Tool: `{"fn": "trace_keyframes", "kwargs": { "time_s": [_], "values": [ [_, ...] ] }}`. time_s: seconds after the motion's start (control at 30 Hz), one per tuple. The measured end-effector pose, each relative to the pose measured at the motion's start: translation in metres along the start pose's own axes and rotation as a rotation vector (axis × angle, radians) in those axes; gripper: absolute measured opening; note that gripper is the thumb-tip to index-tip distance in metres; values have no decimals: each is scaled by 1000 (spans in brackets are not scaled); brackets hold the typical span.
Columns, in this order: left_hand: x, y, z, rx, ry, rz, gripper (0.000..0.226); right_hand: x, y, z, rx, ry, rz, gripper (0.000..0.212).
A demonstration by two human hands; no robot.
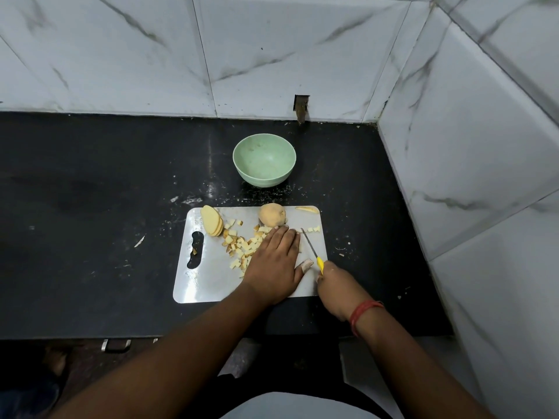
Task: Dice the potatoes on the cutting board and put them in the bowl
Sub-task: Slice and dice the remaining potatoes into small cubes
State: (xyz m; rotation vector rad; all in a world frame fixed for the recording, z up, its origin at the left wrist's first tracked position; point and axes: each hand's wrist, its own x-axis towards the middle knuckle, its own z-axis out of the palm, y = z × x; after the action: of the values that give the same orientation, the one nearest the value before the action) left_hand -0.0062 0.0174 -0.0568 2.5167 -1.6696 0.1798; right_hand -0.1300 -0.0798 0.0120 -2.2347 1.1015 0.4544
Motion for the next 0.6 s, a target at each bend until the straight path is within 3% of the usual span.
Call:
{"fn": "trace_keyframes", "kwargs": {
  "time_s": [0.3,0.6],
  "values": [
    [0,1,-2,-39,3,-50,73,1,9,5,-56,-38,5,11],
    [-3,-3,0,-96,24,-60,65,-5,2,-5,30,39,-56,22]
  ]
}}
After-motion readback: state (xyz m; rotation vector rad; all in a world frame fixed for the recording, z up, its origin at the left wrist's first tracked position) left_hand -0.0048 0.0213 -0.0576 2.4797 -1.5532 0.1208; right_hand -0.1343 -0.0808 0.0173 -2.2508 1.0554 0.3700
